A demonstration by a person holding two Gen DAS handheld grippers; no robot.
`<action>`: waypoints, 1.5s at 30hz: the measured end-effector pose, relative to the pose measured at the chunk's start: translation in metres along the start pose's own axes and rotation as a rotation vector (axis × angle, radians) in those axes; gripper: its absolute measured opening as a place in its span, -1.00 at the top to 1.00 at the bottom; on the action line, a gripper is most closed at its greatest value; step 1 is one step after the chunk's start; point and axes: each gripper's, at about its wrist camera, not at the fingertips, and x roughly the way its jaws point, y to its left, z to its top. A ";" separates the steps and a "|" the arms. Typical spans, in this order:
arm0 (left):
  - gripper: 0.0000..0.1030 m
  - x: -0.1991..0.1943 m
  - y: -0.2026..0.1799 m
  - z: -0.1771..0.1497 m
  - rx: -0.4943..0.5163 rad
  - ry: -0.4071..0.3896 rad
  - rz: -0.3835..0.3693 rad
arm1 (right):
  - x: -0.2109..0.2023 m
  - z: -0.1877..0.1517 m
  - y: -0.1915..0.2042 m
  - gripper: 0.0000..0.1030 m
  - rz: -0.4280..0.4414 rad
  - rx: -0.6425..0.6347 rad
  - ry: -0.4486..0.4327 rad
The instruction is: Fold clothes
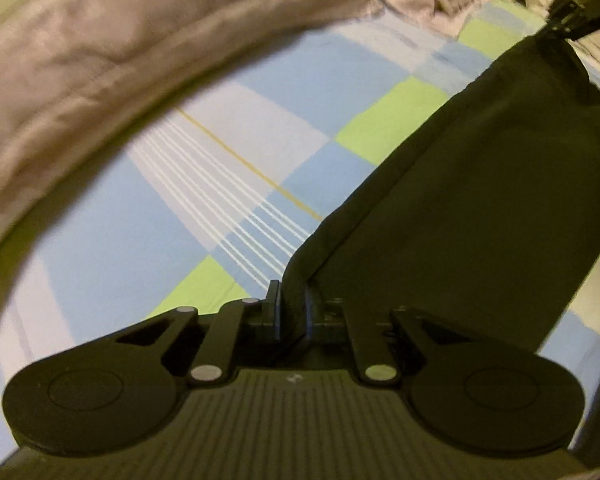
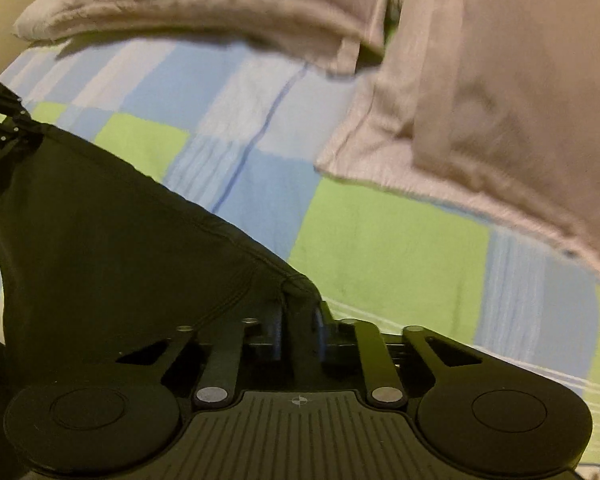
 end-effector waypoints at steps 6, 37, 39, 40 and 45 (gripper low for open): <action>0.85 -0.126 -0.051 -0.043 -0.119 -0.105 0.037 | -0.100 -0.049 0.073 0.94 -0.179 -0.070 -0.178; -0.23 -0.079 -0.077 -0.097 -0.748 0.112 0.366 | -0.147 -0.304 0.111 -0.04 -0.020 1.317 -0.306; -0.22 -0.049 -0.076 -0.092 -0.710 0.180 0.410 | -0.144 -0.307 0.106 -0.04 -0.021 1.313 -0.313; -0.02 -0.036 -0.077 -0.094 -0.694 0.217 0.432 | -0.143 -0.309 0.103 -0.04 -0.022 1.312 -0.316; 0.88 -0.067 -0.078 -0.128 -0.788 0.056 0.430 | -0.137 -0.313 0.108 -0.04 -0.039 1.313 -0.311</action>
